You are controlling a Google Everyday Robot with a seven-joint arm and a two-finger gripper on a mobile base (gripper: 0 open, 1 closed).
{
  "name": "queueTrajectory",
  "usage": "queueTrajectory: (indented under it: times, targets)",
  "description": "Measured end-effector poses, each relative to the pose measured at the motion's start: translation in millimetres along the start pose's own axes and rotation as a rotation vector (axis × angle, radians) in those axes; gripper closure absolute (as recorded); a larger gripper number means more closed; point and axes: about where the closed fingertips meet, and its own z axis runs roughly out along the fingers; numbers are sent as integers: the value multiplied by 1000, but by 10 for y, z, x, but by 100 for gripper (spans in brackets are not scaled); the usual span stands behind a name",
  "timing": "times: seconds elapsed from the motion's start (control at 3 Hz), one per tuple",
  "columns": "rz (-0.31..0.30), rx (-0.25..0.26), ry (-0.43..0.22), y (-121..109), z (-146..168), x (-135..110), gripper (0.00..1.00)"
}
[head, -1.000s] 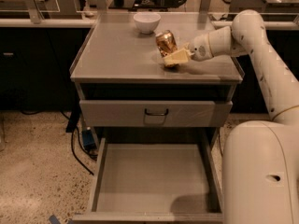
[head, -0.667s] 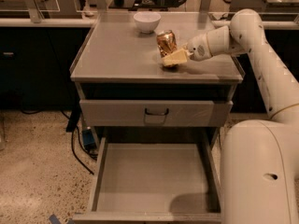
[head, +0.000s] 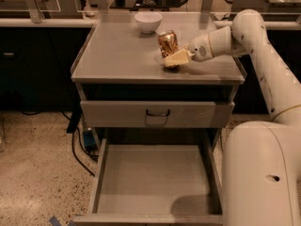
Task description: Pick orange can from middle drawer and place on counter
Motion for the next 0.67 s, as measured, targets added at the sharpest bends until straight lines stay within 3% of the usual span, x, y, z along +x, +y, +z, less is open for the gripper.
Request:
queueTrajectory:
  times: [0.33, 0.67]
  targets:
    - [0, 0, 0, 0, 0, 0, 11]
    - [0, 0, 0, 0, 1, 0, 0]
